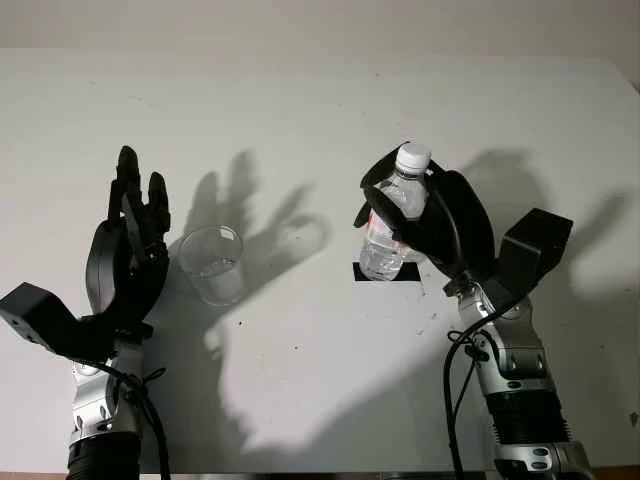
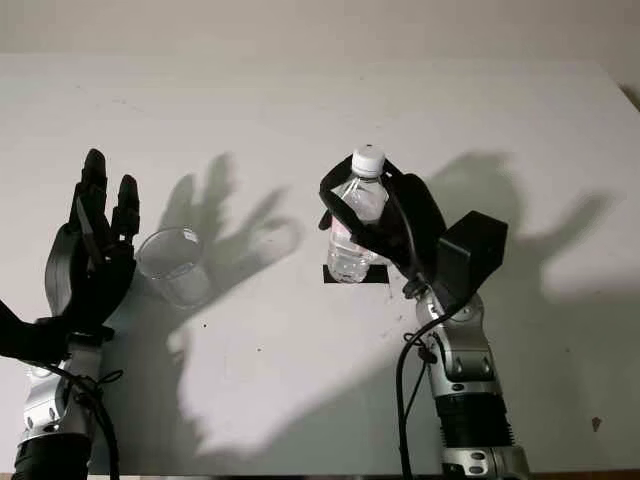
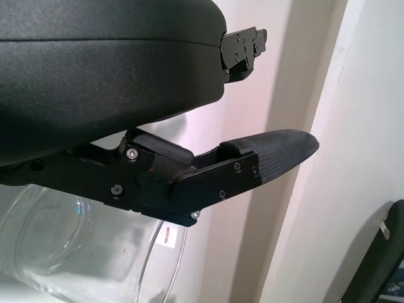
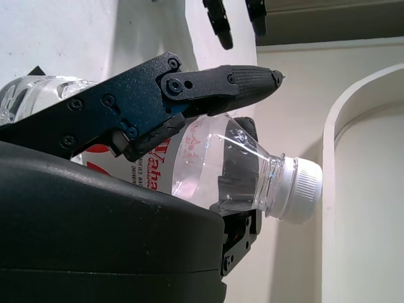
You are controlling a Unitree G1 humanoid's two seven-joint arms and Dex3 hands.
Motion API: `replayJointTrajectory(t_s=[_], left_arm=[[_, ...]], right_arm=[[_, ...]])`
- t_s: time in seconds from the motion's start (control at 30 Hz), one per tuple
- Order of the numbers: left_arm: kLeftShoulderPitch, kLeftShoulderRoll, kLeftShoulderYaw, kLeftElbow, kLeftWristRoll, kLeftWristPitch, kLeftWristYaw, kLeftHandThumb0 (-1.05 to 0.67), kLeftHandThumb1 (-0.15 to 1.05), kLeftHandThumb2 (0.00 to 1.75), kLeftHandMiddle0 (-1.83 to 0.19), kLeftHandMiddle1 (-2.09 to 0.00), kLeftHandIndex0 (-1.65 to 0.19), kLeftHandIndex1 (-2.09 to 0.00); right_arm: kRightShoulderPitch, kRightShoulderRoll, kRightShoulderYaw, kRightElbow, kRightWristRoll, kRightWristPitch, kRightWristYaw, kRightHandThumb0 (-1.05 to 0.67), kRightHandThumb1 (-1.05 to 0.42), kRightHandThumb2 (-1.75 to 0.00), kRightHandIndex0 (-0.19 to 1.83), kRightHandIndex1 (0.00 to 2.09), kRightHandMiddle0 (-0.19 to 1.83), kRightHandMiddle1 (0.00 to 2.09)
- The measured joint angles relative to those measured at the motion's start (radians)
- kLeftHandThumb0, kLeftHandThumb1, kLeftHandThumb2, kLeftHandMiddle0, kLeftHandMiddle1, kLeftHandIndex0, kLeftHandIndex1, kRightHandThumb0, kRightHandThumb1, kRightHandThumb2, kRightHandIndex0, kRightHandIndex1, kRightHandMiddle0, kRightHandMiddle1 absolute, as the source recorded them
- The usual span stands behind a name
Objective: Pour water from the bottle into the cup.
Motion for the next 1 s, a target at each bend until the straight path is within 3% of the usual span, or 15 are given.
replayJointTrajectory(t_s=[0.37,0.53,0.57,0.63,0.67,0.73,0.77,0.8,0.87,1.0], left_arm=[[0.0,0.0,-0.002,0.0,0.012,0.0,0.008,-0.76,1.05,0.72,0.19,0.0,0.19,0.0],[0.0,-0.001,-0.003,0.0,0.021,-0.001,0.027,-0.76,1.05,0.72,0.19,0.0,0.19,0.0],[0.0,-0.001,-0.003,0.0,0.022,-0.001,0.028,-0.76,1.05,0.72,0.19,0.0,0.19,0.0],[0.0,-0.001,-0.004,0.0,0.022,-0.002,0.027,-0.76,1.05,0.72,0.19,0.0,0.19,0.0],[0.0,-0.001,-0.004,0.0,0.021,-0.002,0.027,-0.76,1.05,0.72,0.19,0.0,0.19,0.0],[0.0,-0.001,-0.006,0.0,0.021,-0.002,0.027,-0.77,1.05,0.72,0.19,0.0,0.19,0.0],[-0.001,-0.001,-0.006,0.001,0.021,-0.002,0.026,-0.77,1.05,0.72,0.19,0.0,0.19,0.0],[-0.001,-0.001,-0.007,0.002,0.021,-0.003,0.024,-0.77,1.05,0.72,0.19,0.0,0.19,0.0],[-0.001,-0.001,-0.007,0.005,0.021,-0.004,0.018,-0.77,1.05,0.72,0.19,0.0,0.19,0.0],[-0.001,-0.002,-0.007,0.005,0.021,-0.004,0.019,-0.77,1.05,0.72,0.19,0.0,0.19,0.0]], right_arm=[[0.005,0.0,-0.008,0.01,0.062,0.018,0.052,-0.52,-1.05,-0.28,0.44,2.09,0.13,2.09],[0.021,0.013,-0.008,0.01,0.066,0.006,0.054,-0.59,-1.05,-0.12,-0.06,2.09,-0.15,2.08],[0.025,0.016,-0.008,0.012,0.068,0.0,0.057,-0.61,-1.04,-0.09,-0.14,1.88,-0.17,1.8],[0.029,0.016,-0.01,0.021,0.086,-0.005,0.088,-0.62,-1.03,-0.06,-0.18,1.6,-0.19,1.48],[0.032,0.016,-0.011,0.026,0.098,0.0,0.106,-0.65,-1.0,-0.05,-0.19,1.27,-0.19,1.16],[0.042,0.014,-0.01,0.031,0.111,0.02,0.131,-0.68,-0.98,-0.05,-0.19,1.03,-0.19,0.91],[0.047,0.011,-0.01,0.033,0.112,0.022,0.143,-0.7,-0.97,-0.05,-0.14,0.66,-0.18,0.65],[0.051,0.006,-0.01,0.035,0.113,0.022,0.16,-0.71,-0.96,-0.05,-0.08,0.43,-0.16,0.48],[0.051,-0.007,-0.011,0.047,0.113,0.013,0.19,-0.72,-0.96,-0.05,-0.04,0.18,-0.15,0.29],[0.051,-0.027,-0.011,0.062,0.099,-0.019,0.217,-0.74,-0.96,-0.06,-0.07,0.08,-0.16,0.19]])
